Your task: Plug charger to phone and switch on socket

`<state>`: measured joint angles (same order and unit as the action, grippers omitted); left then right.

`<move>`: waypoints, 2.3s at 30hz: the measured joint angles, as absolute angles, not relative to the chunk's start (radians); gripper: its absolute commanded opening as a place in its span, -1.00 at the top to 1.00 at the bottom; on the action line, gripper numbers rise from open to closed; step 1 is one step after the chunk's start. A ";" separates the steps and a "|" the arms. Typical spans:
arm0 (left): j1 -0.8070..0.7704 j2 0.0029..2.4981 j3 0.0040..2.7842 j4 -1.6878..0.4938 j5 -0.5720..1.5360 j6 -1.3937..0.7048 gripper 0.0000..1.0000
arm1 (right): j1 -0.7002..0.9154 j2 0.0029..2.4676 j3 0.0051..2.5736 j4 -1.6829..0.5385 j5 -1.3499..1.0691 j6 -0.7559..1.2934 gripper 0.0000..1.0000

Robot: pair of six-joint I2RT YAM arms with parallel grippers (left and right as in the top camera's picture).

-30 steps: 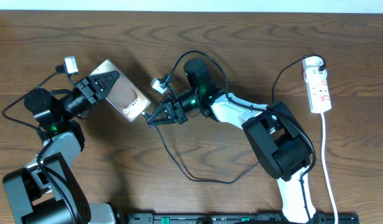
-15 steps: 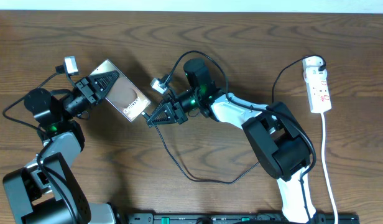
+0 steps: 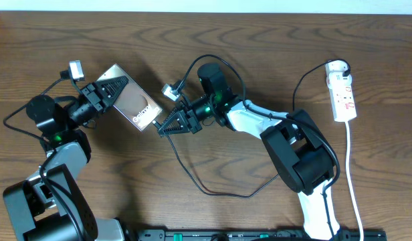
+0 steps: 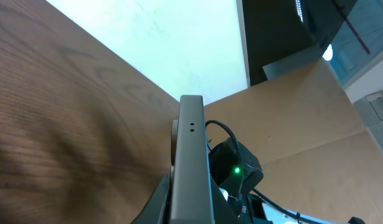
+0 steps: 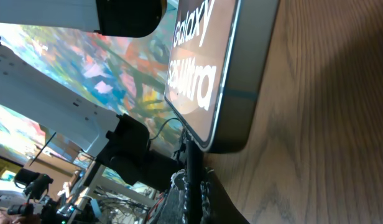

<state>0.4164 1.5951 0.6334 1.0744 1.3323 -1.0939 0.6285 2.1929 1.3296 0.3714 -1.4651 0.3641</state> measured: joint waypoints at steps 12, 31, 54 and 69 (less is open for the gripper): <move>0.417 1.595 0.633 1.075 1.333 -1.086 0.85 | 0.628 2.193 1.330 0.381 -1.465 0.364 0.98; 0.417 1.595 0.633 1.075 1.336 -1.073 0.85 | 0.629 2.193 1.330 0.380 -1.463 0.382 0.97; 0.425 1.595 0.633 1.079 1.317 -1.072 0.85 | 0.628 2.195 1.329 0.440 -1.439 0.445 0.98; 0.423 1.595 0.633 1.079 1.312 -1.047 0.85 | 0.628 2.195 1.329 0.447 -1.439 0.464 0.97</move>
